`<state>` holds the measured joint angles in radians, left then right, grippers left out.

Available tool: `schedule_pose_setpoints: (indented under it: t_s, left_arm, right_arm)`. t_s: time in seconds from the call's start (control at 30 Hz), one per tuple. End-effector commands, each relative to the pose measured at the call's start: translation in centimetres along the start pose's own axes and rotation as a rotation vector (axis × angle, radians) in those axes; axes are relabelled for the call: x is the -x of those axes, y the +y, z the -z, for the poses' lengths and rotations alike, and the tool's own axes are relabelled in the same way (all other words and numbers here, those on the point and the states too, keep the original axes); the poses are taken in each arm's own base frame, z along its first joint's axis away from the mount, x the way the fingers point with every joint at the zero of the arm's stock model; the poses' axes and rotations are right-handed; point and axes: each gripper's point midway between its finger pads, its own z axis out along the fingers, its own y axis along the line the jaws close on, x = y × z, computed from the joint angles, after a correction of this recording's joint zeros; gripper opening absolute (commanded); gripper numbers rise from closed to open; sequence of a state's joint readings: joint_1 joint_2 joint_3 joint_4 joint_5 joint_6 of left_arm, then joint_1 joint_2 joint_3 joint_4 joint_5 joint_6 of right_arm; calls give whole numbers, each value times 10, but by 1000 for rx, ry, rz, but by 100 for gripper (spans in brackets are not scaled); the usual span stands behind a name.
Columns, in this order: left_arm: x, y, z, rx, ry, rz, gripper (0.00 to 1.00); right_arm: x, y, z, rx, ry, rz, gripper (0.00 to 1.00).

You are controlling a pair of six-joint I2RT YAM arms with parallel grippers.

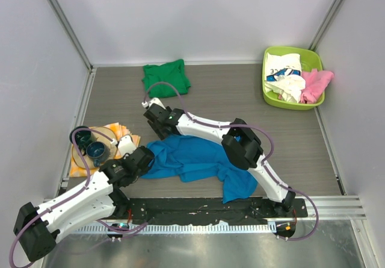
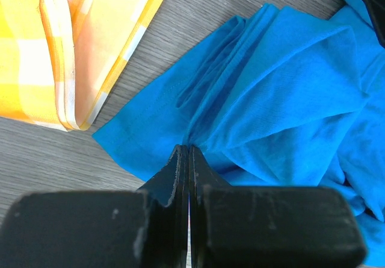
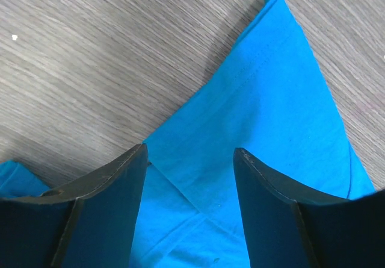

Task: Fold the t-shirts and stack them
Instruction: Flatten the tshirt out

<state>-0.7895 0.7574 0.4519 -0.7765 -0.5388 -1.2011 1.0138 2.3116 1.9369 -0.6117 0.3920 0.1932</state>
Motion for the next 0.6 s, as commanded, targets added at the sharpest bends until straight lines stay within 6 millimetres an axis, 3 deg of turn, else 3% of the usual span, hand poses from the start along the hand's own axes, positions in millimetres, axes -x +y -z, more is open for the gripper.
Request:
schedule_pose_setpoints:
  t_s: [0.0,0.17,0.37,0.57]
  left_arm:
    - [9,0,-2,6,-50,26,0]
    - [9,1,-2,2,-52,28,0]
    - [10,0,-1,1,-51,26,0]
    - [10,3,-1,3,-59,28,0]
  right_arm:
    - [26,8,25,-13,-68,20,64]
    - [19,15,26,-22,-56,43,61]
    - [8,17,10,-45,-33,56,50]
    - [3,12,-2,-62,-20,45,48]
